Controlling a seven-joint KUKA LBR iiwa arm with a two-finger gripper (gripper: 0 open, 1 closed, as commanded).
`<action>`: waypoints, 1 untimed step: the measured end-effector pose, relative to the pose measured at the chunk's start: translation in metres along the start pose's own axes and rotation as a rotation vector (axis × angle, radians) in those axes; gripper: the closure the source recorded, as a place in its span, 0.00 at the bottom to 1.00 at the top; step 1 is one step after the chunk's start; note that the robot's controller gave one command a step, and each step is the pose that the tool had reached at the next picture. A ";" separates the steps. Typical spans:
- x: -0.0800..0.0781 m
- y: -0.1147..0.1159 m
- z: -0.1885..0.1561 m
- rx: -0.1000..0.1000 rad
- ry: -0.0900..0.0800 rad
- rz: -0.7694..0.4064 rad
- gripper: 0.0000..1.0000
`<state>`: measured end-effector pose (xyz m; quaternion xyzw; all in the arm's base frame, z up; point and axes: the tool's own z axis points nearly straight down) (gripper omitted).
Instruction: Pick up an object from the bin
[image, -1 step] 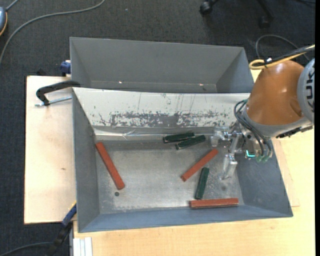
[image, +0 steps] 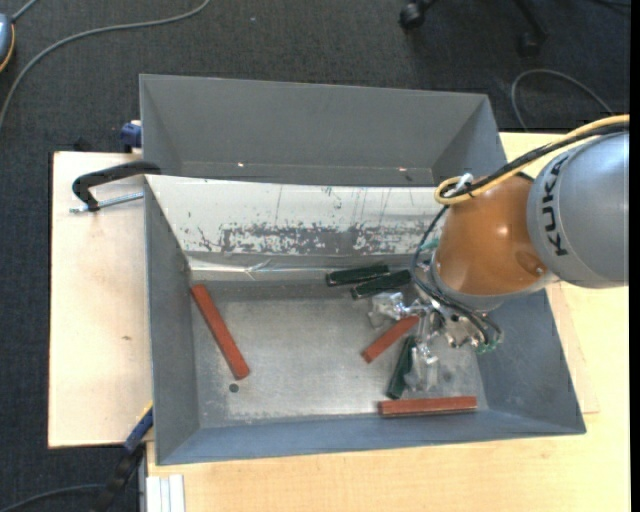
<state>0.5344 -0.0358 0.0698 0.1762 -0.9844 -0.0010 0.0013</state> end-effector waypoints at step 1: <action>-0.002 -0.001 -0.004 0.003 -0.008 0.000 1.00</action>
Offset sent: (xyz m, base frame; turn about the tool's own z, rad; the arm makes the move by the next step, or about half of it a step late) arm 0.0000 0.0000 0.0000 0.0000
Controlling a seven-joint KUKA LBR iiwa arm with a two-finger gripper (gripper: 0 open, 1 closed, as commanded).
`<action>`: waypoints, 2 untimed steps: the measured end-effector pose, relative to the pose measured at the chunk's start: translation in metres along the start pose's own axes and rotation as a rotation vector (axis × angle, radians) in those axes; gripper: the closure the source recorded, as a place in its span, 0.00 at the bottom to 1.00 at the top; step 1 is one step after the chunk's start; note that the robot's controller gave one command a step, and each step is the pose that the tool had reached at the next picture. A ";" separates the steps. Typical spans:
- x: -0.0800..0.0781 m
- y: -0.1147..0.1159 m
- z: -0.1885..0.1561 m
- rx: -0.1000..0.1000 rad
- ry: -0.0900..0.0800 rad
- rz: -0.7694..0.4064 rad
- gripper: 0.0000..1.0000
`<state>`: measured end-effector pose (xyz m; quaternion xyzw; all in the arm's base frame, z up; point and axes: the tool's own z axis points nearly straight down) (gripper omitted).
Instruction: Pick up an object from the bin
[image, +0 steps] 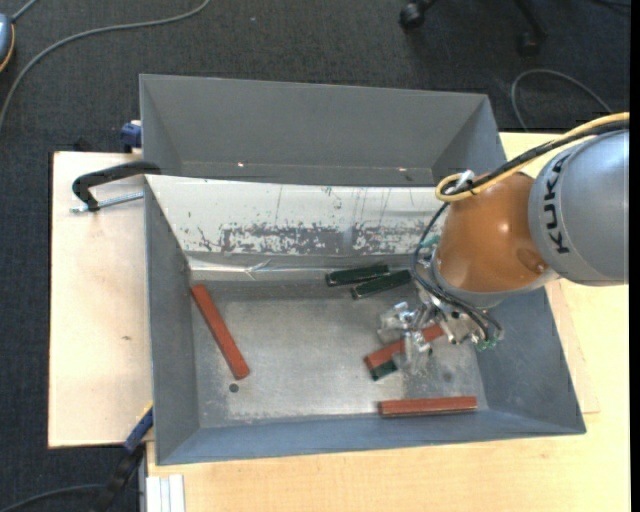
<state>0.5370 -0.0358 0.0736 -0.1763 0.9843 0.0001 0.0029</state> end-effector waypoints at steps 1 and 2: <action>0.031 -0.051 0.001 0.002 -0.003 -0.660 1.00; 0.051 -0.072 -0.047 0.004 -0.001 -0.711 1.00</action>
Offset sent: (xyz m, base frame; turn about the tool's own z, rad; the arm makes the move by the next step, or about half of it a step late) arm -0.0144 -0.0587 -0.0036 -0.6643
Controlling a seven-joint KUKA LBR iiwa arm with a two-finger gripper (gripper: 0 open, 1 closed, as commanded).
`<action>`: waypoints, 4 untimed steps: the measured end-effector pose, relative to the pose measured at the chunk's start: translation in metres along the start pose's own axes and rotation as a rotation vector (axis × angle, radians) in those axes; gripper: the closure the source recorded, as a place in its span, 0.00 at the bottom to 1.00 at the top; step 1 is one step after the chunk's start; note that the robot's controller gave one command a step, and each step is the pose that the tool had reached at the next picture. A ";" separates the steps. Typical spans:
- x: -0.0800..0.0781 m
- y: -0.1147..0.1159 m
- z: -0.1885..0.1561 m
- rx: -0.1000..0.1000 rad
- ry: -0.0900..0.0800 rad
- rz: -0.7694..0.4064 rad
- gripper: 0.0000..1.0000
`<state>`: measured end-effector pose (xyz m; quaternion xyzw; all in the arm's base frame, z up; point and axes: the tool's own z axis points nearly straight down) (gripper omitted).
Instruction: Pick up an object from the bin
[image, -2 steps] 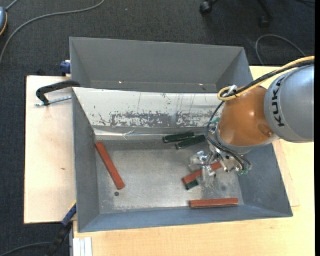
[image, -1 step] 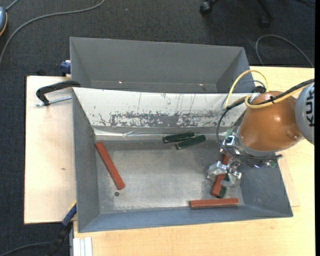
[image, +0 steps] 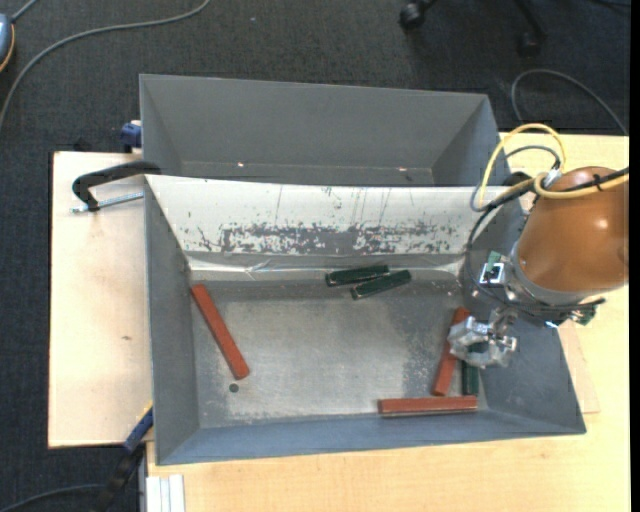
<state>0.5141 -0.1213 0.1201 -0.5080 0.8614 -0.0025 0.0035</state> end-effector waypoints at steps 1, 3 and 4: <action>-0.002 0.001 0.003 -0.005 0.000 -0.002 0.00; -0.017 -0.021 0.049 -0.005 -0.002 -0.394 1.00; -0.009 -0.023 -0.135 0.002 -0.001 -0.653 1.00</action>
Offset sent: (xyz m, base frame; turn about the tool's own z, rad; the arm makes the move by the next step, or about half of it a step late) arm 0.0000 0.0000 0.0000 0.0000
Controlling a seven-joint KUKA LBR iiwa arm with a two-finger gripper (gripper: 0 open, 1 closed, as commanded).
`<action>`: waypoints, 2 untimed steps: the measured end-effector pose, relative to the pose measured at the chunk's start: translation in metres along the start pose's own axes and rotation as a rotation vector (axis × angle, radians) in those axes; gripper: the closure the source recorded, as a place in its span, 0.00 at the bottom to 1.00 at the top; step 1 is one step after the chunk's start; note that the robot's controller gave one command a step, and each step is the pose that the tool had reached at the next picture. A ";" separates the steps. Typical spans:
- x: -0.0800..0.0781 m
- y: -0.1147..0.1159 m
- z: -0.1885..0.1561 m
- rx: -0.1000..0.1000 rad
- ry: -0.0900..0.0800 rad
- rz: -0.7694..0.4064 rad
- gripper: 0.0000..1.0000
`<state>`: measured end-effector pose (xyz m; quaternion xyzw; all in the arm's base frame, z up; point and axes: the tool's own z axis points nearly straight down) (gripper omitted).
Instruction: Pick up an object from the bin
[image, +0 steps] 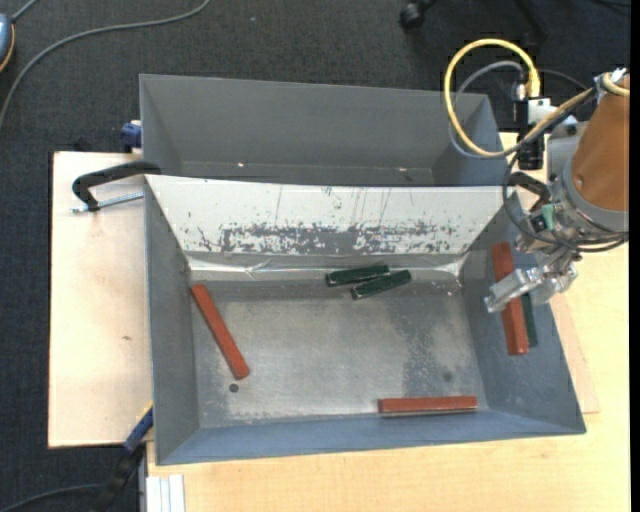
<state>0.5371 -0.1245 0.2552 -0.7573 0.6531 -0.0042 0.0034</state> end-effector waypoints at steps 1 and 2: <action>-0.033 -0.014 0.062 -0.014 -0.008 -0.123 1.00; -0.035 -0.015 0.025 -0.003 -0.003 -0.132 1.00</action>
Offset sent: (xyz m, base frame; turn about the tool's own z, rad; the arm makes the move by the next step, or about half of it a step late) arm 0.0100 0.0315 -0.0599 -0.1227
